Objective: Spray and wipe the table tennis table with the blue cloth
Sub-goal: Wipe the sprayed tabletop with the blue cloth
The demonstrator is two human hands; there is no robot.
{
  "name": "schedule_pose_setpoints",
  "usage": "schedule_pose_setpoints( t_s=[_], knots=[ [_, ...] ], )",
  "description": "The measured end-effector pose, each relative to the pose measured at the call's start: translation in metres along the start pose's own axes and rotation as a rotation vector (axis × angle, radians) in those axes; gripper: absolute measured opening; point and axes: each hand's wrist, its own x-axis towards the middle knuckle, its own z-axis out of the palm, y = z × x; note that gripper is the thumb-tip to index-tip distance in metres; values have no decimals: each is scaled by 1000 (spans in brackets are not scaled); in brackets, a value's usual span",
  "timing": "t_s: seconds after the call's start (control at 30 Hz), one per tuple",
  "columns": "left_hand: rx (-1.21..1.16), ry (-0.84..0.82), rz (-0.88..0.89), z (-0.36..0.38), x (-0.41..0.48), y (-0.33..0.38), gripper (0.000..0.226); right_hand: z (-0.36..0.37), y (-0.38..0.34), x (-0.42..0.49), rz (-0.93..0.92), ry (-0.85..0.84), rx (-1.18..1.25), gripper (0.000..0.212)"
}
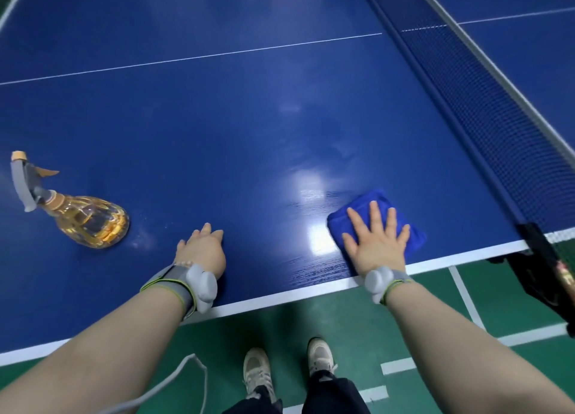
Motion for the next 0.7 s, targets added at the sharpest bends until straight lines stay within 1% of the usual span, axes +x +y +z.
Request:
schedule_pose_setpoints(
  t_s=[0.07, 0.13, 0.27, 0.3, 0.33, 0.37, 0.43, 0.5, 0.57, 0.6, 0.63, 0.7],
  knots=[
    [-43, -6, 22, -1, -3, 16, 60, -5, 34, 9, 90, 15, 20, 60],
    [-65, -1, 36, 0, -6, 28, 56, -9, 55, 17, 166, 17, 63, 60],
    [-91, -9, 19, 1, -7, 45, 54, -11, 42, 17, 283, -16, 100, 60],
    [-94, -13, 18, 0, -7, 47, 54, -9, 28, 13, 278, -18, 96, 61],
    [-97, -14, 20, 0, -7, 53, 53, -8, 19, 10, 235, -11, 86, 63],
    [-95, -17, 24, 0, -7, 60, 52, -6, 12, 5, 154, -10, 62, 63],
    [-93, -13, 47, 0, -7, 74, 52, -1, 3, -4, -127, -39, -31, 67],
    [-92, -14, 74, -1, -8, 90, 53, 1, 6, -5, -422, -87, -100, 76],
    [-83, -18, 97, -3, -9, 102, 52, -1, 18, 3, -587, -95, -111, 74],
    [-78, -23, 104, -3, -9, 107, 52, -3, 26, 7, -614, -85, -99, 69],
    [-75, -28, 106, -4, -10, 110, 51, -5, 35, 10, -597, -71, -87, 66],
    [-73, -41, 92, -5, -10, 111, 51, -9, 56, 19, -461, -64, -66, 70]
  ],
)
